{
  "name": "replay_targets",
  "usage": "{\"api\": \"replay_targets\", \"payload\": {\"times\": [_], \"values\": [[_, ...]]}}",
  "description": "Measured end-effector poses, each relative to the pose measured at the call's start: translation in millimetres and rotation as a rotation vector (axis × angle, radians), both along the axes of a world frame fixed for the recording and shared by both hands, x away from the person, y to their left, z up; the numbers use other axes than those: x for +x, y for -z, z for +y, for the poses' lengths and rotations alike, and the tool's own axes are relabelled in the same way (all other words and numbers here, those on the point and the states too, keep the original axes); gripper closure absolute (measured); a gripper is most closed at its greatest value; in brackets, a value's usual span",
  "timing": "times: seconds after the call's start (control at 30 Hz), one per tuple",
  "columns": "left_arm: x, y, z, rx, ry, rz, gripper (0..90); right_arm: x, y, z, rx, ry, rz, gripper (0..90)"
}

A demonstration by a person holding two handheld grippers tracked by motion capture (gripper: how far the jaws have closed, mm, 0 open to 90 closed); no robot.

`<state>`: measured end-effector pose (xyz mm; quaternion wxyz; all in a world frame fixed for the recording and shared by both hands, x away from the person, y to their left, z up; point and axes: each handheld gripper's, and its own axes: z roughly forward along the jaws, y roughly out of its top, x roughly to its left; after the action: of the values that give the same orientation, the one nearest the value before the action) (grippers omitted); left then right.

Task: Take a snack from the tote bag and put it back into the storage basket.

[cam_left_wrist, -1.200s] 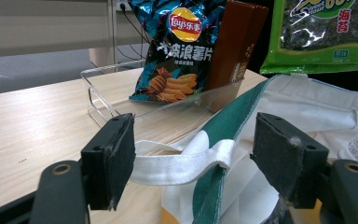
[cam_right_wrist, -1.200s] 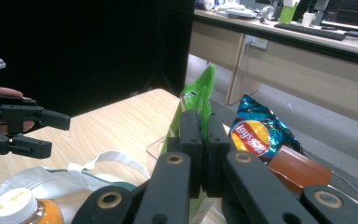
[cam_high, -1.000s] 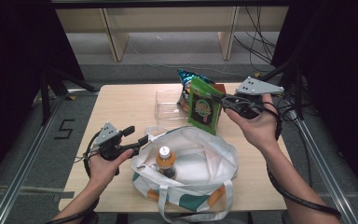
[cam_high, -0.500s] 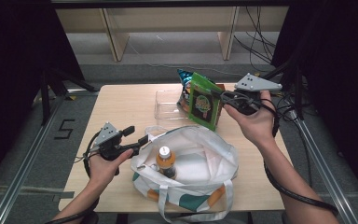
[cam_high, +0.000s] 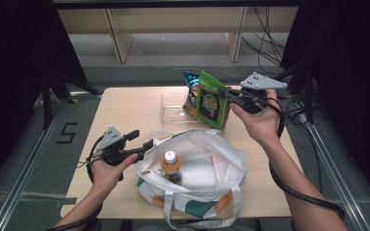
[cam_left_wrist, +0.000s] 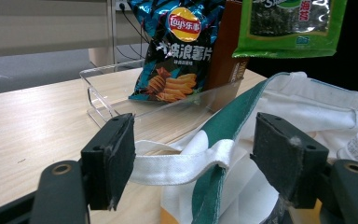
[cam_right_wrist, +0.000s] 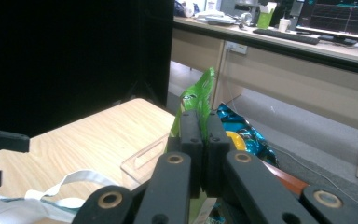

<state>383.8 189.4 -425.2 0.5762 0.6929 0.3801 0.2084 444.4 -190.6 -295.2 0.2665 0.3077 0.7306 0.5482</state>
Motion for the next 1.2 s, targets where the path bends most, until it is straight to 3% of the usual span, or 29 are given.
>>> {"api": "replay_targets", "payload": {"times": [0.1,0.13,0.17,0.43,0.47,0.6,0.87,0.9,0.97,1.2], "values": [[0.2,-0.1,0.3,0.001,0.000,-0.001,29.2,4.5,1.2,-1.1,-0.015,0.009,-0.022,90.0],[0.2,0.0,0.4,0.002,0.000,-0.001,29.2,4.8,1.7,0.0,-0.003,0.013,-0.002,90.0],[0.2,0.0,0.4,0.002,0.000,-0.001,29.2,7.5,2.5,-0.5,-0.010,0.010,-0.018,90.0],[0.2,0.2,0.1,0.004,0.001,0.000,29.2,18.3,7.4,-0.4,-0.020,0.034,-0.012,90.0],[0.3,0.4,0.0,0.003,0.002,0.001,29.2,18.4,8.2,0.3,-0.012,0.044,0.004,90.0],[0.3,0.4,0.1,0.003,0.001,0.000,29.2,25.0,10.9,0.3,-0.019,0.054,-0.014,90.0],[0.5,0.6,0.3,0.001,0.001,0.002,29.1,31.9,15.1,6.0,-0.019,0.070,0.009,90.0],[0.5,0.6,0.3,0.001,0.001,0.002,29.1,33.8,16.0,6.4,-0.020,0.074,-0.008,90.0],[0.5,0.6,0.5,0.001,0.000,0.003,29.1,35.2,16.6,7.6,-0.020,0.074,0.005,90.0],[0.5,0.4,0.7,-0.001,0.000,0.001,29.1,42.2,20.6,10.7,-0.031,0.086,-0.022,90.0]]}}
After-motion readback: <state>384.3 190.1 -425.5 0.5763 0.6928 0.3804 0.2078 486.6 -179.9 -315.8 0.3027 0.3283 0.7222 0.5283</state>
